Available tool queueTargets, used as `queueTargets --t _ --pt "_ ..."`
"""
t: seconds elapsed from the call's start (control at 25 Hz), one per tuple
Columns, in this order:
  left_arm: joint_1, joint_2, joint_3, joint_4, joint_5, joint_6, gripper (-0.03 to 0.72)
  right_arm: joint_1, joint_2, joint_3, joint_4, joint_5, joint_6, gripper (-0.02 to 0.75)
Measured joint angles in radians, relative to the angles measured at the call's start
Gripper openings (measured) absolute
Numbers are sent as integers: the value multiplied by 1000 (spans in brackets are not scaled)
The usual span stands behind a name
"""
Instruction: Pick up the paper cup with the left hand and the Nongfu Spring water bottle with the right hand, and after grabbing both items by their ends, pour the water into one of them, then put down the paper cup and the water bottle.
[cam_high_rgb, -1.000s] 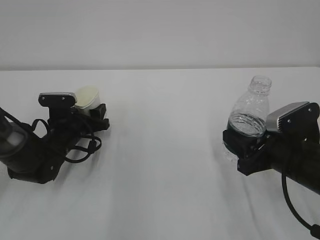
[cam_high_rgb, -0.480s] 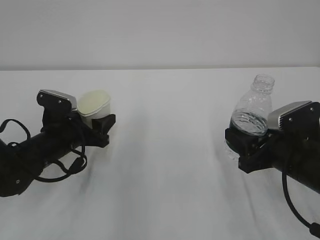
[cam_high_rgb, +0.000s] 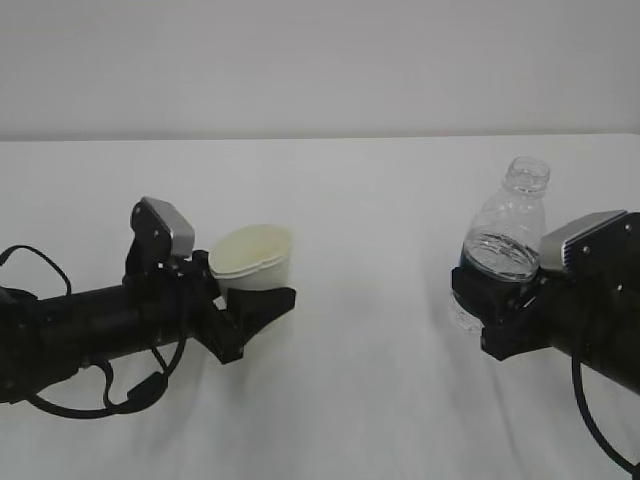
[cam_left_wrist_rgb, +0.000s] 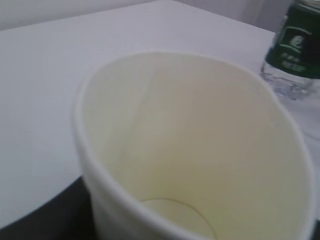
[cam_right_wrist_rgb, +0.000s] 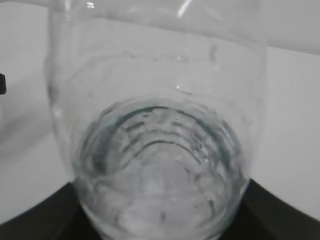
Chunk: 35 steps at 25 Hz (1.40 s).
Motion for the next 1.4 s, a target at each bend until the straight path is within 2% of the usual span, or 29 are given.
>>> queueTargets --t 0.2,0.32,0.48,0.72,0.96,1.4 --pt "-92 0 -42 93 3 -58 458 0 -66 37 0 2 0 448" --pt "-152 0 -80 108 3 -90 457 0 -109 56 0 2 0 448" --pt "-195 0 -115 127 3 -113 457 0 -172 81 0 19 0 448" --pt "-199 0 -170 225 20 -196 456 0 -282 118 0 120 0 448" --pt "-199 0 -239 370 53 -310 456 0 -366 122 9 250 2 448" --pt "-205 0 -256 406 122 -335 456 0 -378 115 78 365 -91 447"
